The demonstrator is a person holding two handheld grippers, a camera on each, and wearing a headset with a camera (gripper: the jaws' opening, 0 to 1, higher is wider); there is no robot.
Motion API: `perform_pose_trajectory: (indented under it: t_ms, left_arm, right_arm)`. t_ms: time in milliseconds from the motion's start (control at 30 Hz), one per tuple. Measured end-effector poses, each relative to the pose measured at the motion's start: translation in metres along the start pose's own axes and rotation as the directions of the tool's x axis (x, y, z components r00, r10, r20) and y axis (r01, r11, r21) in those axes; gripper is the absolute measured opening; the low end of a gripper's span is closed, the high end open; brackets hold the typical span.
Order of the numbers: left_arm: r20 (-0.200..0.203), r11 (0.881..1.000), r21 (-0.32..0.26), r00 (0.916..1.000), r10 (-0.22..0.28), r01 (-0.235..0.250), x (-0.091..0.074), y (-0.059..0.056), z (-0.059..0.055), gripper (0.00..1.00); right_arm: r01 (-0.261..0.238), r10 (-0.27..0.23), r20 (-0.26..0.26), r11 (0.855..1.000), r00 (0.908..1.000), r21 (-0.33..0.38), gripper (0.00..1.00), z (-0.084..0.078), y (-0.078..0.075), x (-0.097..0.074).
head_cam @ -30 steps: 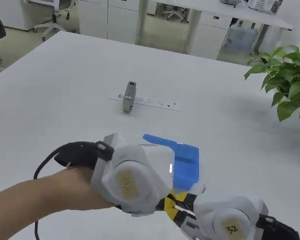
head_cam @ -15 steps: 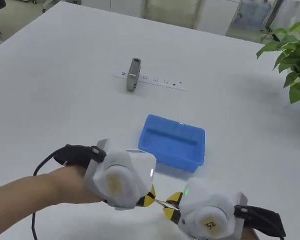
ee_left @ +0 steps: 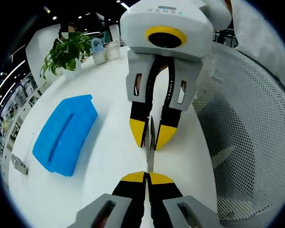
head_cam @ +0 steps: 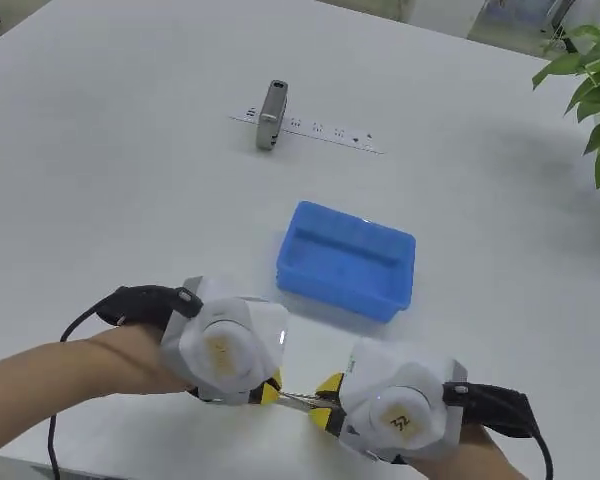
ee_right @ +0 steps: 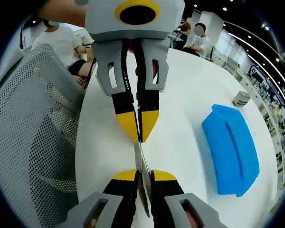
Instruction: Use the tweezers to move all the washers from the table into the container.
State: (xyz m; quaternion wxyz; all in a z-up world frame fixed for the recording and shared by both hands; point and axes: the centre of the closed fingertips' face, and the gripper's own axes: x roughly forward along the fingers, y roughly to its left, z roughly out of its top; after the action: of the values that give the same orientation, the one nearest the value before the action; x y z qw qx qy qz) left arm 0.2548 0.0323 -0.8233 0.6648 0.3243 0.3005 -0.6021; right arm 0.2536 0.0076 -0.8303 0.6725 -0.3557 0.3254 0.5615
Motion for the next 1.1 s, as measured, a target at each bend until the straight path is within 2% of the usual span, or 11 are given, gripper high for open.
perform_pose_trajectory:
  t_ms: [200,367,467,567,600,733,833,967,1033,1067,1100]
  left_arm:
    - [-0.005,0.996,-0.084,0.9994,0.033,-0.033,0.002,0.005,-0.005,0.00]
    - [0.007,0.973,-0.222,0.9973,0.074,-0.070,-0.013,0.004,0.002,0.24]
    - [0.075,0.913,-0.392,0.9855,0.152,-0.111,-0.030,0.007,0.015,0.38]
    - [0.124,0.853,-0.496,0.9586,0.256,-0.163,-0.051,0.015,0.025,0.47]
    - [0.128,0.845,-0.506,0.9545,0.269,-0.171,-0.054,0.016,0.026,0.51]
    - [0.149,0.775,-0.575,0.8971,0.416,-0.264,-0.087,0.027,0.033,0.65]
    - [0.138,0.691,-0.637,0.8320,0.537,-0.341,-0.115,0.035,0.034,0.75]
    - [0.116,0.595,-0.703,0.7628,0.636,-0.390,-0.141,0.037,0.031,0.91]
    - [0.113,0.574,-0.713,0.7412,0.662,-0.403,-0.148,0.035,0.030,0.96]
    - [0.095,0.542,-0.723,0.7150,0.693,-0.428,-0.153,0.035,0.027,0.98]
    - [0.096,0.539,-0.721,0.7066,0.701,-0.436,-0.156,0.033,0.027,0.99]
  right_arm:
    - [0.002,-0.007,0.037,0.991,0.9993,0.136,0.21,0.000,0.001,-0.008]
    - [0.072,-0.107,0.097,0.947,0.9895,0.312,0.35,0.005,-0.007,-0.036]
    - [0.129,-0.198,0.130,0.902,0.9715,0.413,0.41,0.004,-0.015,-0.061]
    - [0.166,-0.276,0.148,0.844,0.9498,0.510,0.46,0.001,-0.024,-0.081]
    - [0.168,-0.283,0.148,0.837,0.9476,0.521,0.48,0.000,-0.025,-0.083]
    - [0.221,-0.372,0.158,0.787,0.9147,0.577,0.54,-0.005,-0.036,-0.108]
    - [0.263,-0.433,0.149,0.749,0.8892,0.609,0.59,-0.012,-0.044,-0.125]
    - [0.258,-0.481,0.162,0.690,0.8618,0.676,0.68,-0.018,-0.049,-0.143]
    - [0.250,-0.502,0.170,0.662,0.8480,0.706,0.73,-0.021,-0.051,-0.152]
    - [0.250,-0.514,0.172,0.649,0.8402,0.719,0.75,-0.023,-0.051,-0.157]
    - [0.252,-0.521,0.174,0.645,0.8358,0.721,0.77,-0.023,-0.051,-0.160]
